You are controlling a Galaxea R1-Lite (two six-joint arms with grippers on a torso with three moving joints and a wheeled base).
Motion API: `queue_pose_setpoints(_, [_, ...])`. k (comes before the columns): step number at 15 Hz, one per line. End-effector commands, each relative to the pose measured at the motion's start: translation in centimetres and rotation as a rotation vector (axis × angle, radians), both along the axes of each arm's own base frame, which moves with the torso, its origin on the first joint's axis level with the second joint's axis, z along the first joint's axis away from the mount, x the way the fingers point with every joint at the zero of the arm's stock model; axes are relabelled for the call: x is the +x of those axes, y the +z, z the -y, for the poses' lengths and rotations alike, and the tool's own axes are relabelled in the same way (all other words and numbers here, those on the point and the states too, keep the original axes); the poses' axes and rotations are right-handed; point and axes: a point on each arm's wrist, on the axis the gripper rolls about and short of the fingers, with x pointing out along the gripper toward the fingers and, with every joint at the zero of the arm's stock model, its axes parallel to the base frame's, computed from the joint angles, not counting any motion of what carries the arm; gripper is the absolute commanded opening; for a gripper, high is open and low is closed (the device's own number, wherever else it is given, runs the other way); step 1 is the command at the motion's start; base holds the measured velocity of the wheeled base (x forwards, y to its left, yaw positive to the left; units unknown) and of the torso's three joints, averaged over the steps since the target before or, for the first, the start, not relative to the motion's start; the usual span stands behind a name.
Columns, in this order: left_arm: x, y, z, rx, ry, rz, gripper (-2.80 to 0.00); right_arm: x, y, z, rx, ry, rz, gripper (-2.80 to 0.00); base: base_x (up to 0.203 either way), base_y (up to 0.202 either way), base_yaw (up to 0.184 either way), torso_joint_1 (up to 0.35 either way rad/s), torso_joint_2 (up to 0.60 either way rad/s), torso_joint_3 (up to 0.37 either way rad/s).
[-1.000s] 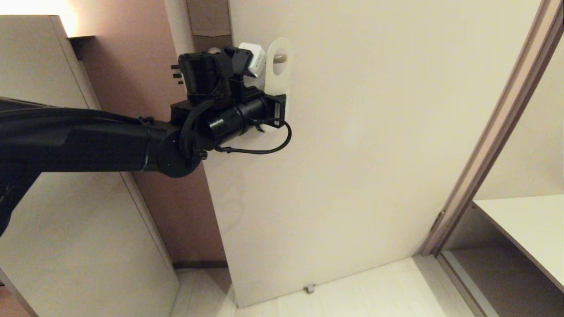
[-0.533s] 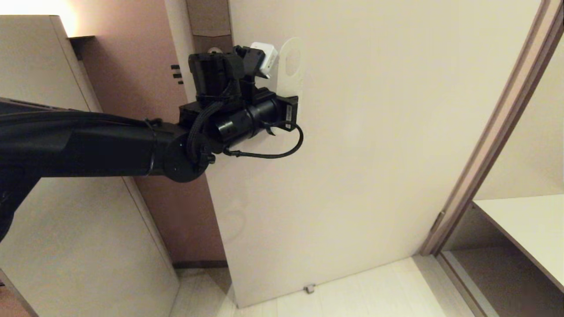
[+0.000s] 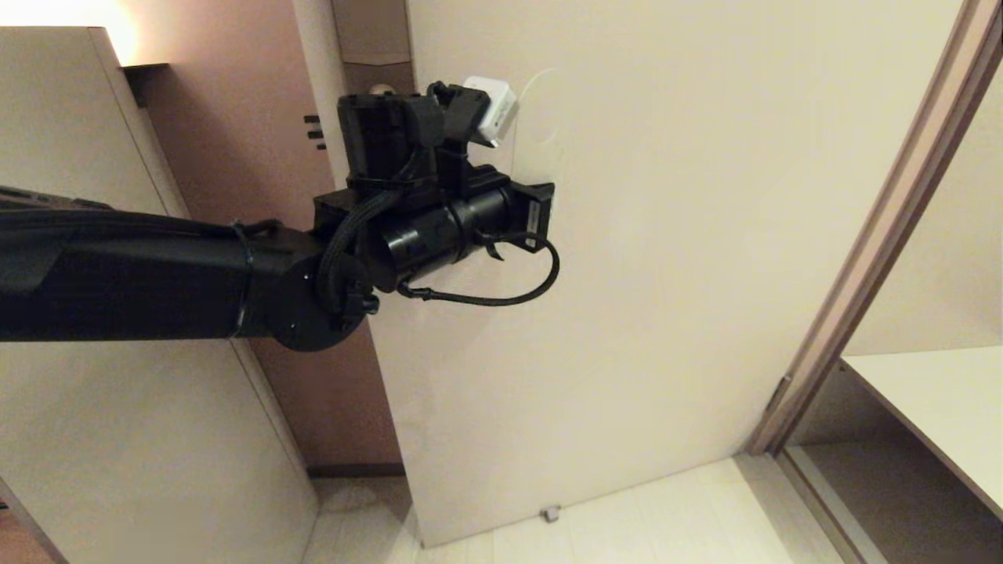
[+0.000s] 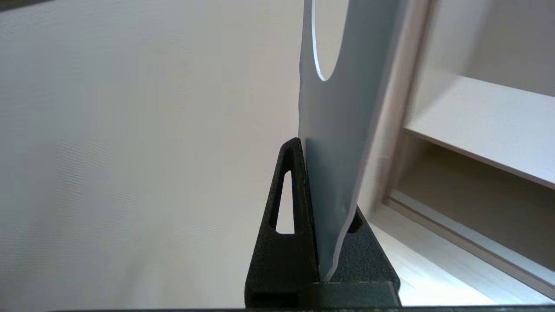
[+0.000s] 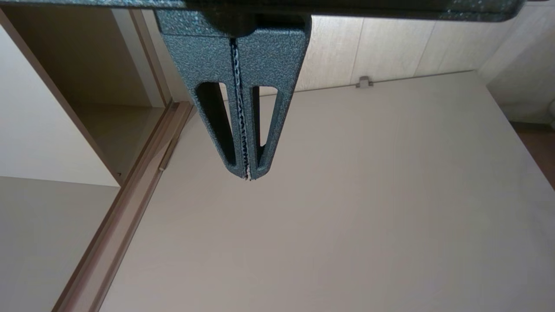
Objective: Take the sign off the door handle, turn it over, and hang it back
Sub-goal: Hand it to the other hand
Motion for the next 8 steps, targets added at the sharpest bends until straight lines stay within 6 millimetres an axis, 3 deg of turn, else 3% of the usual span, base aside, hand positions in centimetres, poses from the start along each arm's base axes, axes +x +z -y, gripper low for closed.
queue_pose_setpoints(1, [-1.9,1.0,0.0,-0.012,-0.034,0.015,-2.80,0.0,0.0,0.0,0.000,-0.001,-0.001,-2.80,0.000,0.000,0.000,0.000,0.00,0.000])
queue_pose_setpoints(4, [-4.3,1.4,0.2,-0.007,-0.122,0.011,-2.80,0.0,0.0,0.0,-0.001,0.000,-0.001,-2.80,0.000,0.000,0.000,0.000,0.00,0.000])
queue_pose_setpoints(8, [-6.0,3.0,-0.9,-0.005,-0.192,0.014,-2.80,0.0,0.0,0.0,0.000,-0.001,-0.001,-2.80,0.000,0.000,0.000,0.000,0.00,0.000])
